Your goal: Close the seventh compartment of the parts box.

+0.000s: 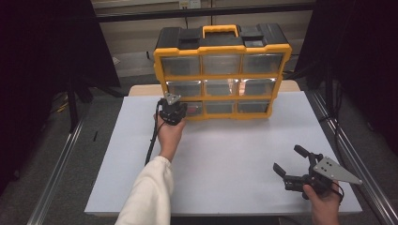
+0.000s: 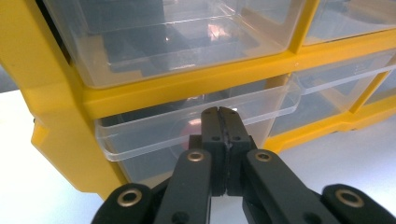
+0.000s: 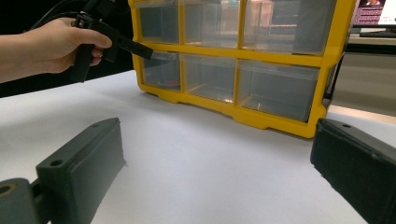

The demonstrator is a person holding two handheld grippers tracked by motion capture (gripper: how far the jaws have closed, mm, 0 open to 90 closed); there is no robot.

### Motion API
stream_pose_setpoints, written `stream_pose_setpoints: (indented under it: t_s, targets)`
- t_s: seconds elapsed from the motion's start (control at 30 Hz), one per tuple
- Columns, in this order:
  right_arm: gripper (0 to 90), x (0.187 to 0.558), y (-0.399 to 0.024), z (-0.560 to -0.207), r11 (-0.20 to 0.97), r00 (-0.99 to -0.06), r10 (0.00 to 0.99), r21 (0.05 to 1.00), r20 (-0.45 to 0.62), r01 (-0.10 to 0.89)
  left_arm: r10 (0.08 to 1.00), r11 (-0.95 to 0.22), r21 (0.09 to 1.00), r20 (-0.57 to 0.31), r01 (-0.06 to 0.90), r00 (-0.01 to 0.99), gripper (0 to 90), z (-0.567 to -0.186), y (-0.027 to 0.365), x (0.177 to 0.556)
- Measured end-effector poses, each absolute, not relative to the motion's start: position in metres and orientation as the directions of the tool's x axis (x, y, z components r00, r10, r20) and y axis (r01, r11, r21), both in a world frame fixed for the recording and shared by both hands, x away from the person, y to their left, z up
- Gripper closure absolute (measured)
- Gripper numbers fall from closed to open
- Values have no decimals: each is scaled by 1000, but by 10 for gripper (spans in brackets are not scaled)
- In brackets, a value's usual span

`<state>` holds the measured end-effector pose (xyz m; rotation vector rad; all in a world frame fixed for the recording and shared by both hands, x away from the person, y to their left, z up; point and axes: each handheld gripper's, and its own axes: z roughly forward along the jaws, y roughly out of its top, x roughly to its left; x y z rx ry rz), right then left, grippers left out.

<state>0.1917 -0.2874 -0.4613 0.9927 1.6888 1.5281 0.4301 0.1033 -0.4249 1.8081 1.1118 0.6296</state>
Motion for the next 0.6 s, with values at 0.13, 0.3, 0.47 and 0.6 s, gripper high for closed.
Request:
stream_pose_setpoints:
  t_s: [0.13, 0.3, 0.47, 0.6]
  targets:
    - [22, 192, -288, -461, 37, -505, 863, 993, 25, 112, 886, -189, 884, -33, 427, 463, 900, -425, 103, 431]
    - [22, 192, -288, -461, 37, -506, 862, 993, 25, 111, 888, -184, 887, -35, 423, 459, 900, -426, 102, 431]
    - [22, 192, -288, -461, 37, -506, 862, 993, 26, 113, 891, -182, 888, -33, 422, 453, 900, -426, 102, 432]
    - [22, 192, -288, -461, 38, -506, 862, 993, 24, 111, 890, -180, 887, -37, 425, 454, 900, -426, 103, 432]
